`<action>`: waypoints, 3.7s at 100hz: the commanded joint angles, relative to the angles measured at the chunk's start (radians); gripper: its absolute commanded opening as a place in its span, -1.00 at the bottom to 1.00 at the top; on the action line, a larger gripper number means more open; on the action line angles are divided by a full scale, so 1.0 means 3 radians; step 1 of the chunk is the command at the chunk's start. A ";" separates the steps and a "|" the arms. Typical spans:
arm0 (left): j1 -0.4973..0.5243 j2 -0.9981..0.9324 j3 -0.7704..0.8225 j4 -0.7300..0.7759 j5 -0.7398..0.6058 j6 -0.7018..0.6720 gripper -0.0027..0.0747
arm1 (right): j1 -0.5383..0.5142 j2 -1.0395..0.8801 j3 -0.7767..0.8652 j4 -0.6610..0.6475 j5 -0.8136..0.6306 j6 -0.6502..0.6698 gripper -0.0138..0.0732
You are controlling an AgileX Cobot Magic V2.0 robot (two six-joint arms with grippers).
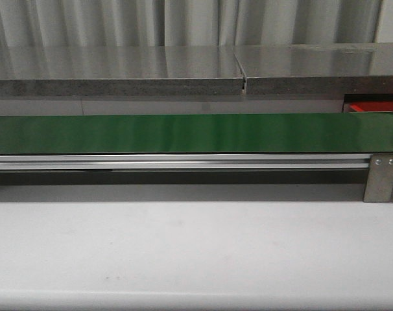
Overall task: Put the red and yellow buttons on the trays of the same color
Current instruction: 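Lower the left gripper and grasp the red button, then set the red button on the green conveyor and open the left gripper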
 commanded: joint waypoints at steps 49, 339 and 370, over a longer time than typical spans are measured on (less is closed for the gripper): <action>-0.0068 0.0035 -0.0155 -0.0157 -0.0312 -0.0034 0.26 | -0.0001 -0.0009 -0.0084 -0.0045 -0.0228 -0.0010 -0.84; -0.0545 -0.1126 0.0476 0.0309 0.0338 0.0501 0.44 | -0.0001 -0.0009 -0.0084 -0.0045 -0.0228 -0.0010 -0.84; -0.0545 -0.1550 0.0433 0.1014 0.0367 0.0515 0.17 | -0.0001 -0.0009 -0.0084 -0.0045 -0.0228 -0.0010 -0.84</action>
